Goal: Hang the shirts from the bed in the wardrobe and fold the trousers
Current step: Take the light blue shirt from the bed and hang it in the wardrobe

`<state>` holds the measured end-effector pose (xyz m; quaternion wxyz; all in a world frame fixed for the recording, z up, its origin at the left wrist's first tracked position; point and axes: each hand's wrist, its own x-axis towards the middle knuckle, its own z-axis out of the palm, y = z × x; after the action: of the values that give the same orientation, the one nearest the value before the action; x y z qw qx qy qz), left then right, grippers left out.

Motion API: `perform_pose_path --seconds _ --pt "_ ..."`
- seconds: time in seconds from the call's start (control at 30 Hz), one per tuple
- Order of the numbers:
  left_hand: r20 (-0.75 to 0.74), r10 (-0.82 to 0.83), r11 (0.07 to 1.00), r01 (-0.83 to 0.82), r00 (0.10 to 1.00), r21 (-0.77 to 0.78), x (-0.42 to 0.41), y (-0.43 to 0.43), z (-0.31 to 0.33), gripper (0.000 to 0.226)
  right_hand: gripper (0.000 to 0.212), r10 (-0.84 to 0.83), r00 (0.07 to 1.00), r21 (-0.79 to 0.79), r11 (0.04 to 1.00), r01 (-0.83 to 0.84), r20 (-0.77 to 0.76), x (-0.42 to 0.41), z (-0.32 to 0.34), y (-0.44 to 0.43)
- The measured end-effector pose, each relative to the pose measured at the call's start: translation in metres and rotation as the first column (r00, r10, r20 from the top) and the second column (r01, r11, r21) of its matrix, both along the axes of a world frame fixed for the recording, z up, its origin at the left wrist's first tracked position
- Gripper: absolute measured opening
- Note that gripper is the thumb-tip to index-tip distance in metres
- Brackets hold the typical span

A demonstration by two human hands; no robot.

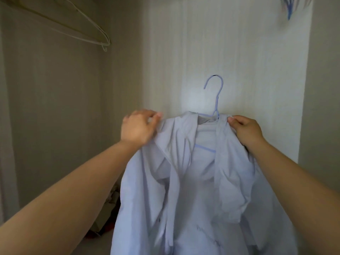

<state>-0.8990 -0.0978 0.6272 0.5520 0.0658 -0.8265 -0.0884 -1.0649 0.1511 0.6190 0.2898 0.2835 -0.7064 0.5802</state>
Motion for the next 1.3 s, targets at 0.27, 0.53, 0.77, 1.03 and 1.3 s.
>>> perform_pose_path --seconds 0.27,0.53,0.77,1.03,1.3 --pt "0.338 0.068 0.997 -0.072 0.939 0.002 -0.001 -0.001 0.012 0.033 0.021 0.106 0.994 0.038 0.994 -0.105 -0.029 0.015 0.009 -0.009" --pt "0.1 -0.179 0.943 0.142 0.979 0.301 0.006 0.003 0.053 0.041 0.018 0.14 0.989 0.084 0.987 -0.135 -0.055 0.023 0.01 -0.012" --pt "-0.324 -0.483 0.666 0.582 0.813 0.467 0.011 0.026 0.05 0.049 0.016 0.124 0.987 0.089 0.989 -0.115 -0.102 0.025 0.014 -0.023" --pt "0.48 -0.123 0.992 0.117 0.868 0.042 -0.001 0.027 0.027 0.041 0.016 0.131 0.986 0.076 0.989 -0.123 -0.102 0.037 0.02 -0.031" --pt "0.051 0.14 0.989 -0.137 0.989 -0.059 -0.001 -0.008 0.019 0.04 0.022 0.191 0.981 0.224 0.958 -0.177 -0.041 0.038 0.038 -0.01"
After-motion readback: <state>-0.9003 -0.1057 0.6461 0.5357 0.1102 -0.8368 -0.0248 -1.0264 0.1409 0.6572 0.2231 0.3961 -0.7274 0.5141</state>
